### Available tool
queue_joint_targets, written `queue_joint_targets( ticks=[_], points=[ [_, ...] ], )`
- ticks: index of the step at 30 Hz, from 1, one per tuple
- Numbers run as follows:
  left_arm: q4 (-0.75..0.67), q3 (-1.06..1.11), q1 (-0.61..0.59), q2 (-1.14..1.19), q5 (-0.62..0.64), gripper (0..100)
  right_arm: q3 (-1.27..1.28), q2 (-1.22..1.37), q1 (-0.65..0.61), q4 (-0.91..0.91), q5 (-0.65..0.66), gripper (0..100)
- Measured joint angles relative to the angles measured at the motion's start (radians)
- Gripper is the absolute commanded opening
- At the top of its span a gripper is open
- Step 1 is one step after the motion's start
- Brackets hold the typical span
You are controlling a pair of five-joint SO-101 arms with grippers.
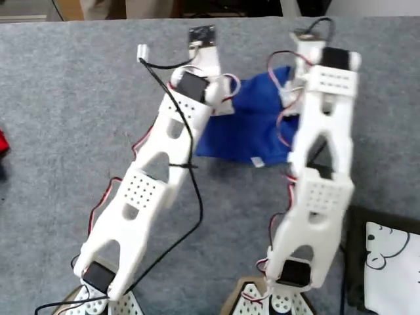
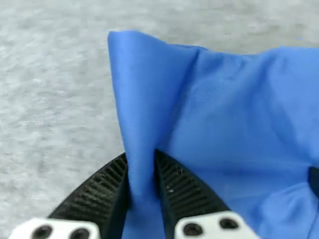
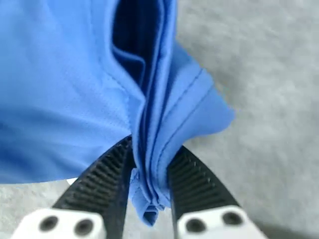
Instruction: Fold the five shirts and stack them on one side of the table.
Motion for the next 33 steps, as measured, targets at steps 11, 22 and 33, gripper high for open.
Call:
queue_joint_targets(
  ticks=[11,22,33],
  points=[
    [-0.048,0.0,0.321,-0.1,0.002,2,0.46,-0.476,0.505,-0.002,0.229,0.4],
    [-0.075,0.0,0.6,-0.101,0.002,2,0.703,-0.721,1.053,-0.038,0.496,0.4],
    [-0.164,0.0,0.756,-0.101,0.002,2,0.749,-0.73,1.346,-0.183,0.552,0.4]
  ],
)
